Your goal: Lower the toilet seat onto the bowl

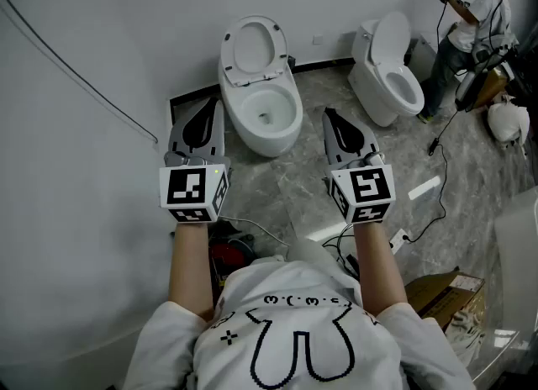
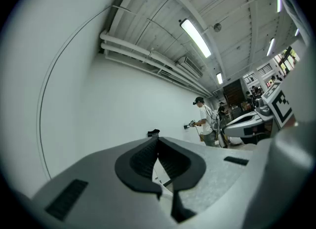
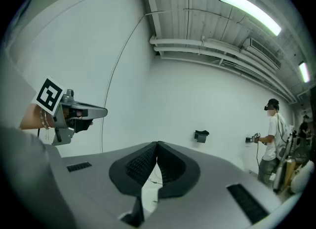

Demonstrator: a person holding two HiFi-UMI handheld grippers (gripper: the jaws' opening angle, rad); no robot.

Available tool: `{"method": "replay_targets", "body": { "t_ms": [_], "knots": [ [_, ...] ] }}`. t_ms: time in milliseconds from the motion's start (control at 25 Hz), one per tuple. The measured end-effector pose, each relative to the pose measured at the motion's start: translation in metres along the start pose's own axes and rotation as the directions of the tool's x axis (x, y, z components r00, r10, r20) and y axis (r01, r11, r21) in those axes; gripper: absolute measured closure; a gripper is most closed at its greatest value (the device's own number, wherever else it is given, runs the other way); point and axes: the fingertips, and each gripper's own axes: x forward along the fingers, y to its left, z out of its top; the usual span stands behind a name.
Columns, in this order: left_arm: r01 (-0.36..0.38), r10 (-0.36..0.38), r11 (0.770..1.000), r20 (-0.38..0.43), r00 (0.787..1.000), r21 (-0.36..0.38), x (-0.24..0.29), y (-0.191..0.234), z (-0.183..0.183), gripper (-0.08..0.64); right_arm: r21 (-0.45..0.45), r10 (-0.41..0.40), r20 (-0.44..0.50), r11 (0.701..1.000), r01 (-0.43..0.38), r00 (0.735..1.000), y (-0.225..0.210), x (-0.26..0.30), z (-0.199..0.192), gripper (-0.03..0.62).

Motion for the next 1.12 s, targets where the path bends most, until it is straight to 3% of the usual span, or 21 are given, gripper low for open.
{"method": "replay_targets", "body": {
  "t_ms": [640, 1120],
  "knots": [
    [-0.019, 0.019, 1.0, -0.021, 1.0, -0.021, 0.027, -0.001, -0.011, 0.549, -0.012, 0.044, 0.015, 0.999, -0.044, 0.999, -0.015, 0.024, -0.005, 0.565],
    [-0.07, 0.069, 0.997, -0.075, 0.995, -0.017, 0.119, 0.031, -0.035, 0.549, 0.049, 0.083, -0.007, 0.995, -0.082, 0.997, -0.066, 0.119, -0.03, 0.565]
  ]
}}
